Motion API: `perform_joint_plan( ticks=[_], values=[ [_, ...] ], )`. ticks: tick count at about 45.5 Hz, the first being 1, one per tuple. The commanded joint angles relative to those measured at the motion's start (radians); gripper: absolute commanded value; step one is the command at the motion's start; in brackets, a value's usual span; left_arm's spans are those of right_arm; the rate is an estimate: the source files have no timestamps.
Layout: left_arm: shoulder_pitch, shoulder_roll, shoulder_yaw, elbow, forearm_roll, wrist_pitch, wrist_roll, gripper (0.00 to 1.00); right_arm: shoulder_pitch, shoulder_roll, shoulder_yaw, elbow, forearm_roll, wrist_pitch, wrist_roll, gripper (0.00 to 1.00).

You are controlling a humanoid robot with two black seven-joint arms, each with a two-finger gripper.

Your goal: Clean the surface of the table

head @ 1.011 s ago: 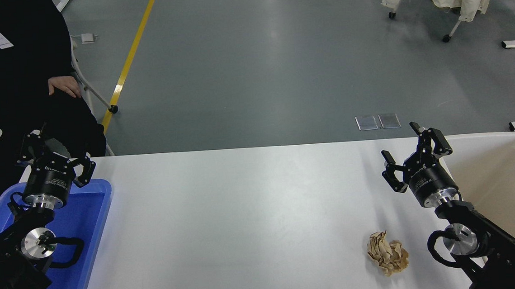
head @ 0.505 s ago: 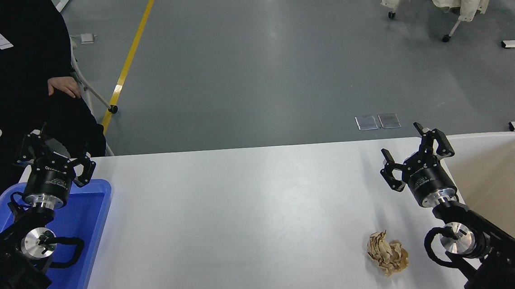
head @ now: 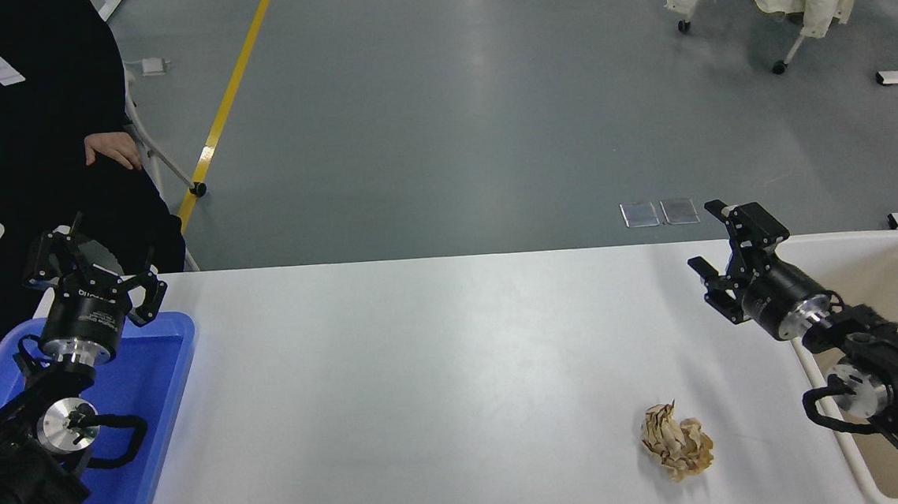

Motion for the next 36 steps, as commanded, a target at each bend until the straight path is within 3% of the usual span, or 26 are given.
perform_joint_plan(
  ticks=[1,9,20,36],
  values=[
    [0.0,0.0,0.0,0.0,0.001,0.0,0.0,1.0,0.055,-0.247,-0.246,0.224,-0.268,-0.025,-0.004,1.0],
    [0.0,0.0,0.0,-0.001,0.001,0.0,0.0,1.0,0.026,-0.299,-0.276,0.3,-0.605,-0.028,-0.003,1.0],
    [0.0,0.0,0.0,0.0,0.001,0.0,0.0,1.0,0.009,-0.289,-0.306,0.346,-0.882,-0.028,-0.006,1.0],
    [0.0,0.0,0.0,0.0,0.001,0.0,0.0,1.0,0.001,-0.122,-0.309,0.28,-0.934,-0.028,-0.088,1.0]
  ],
)
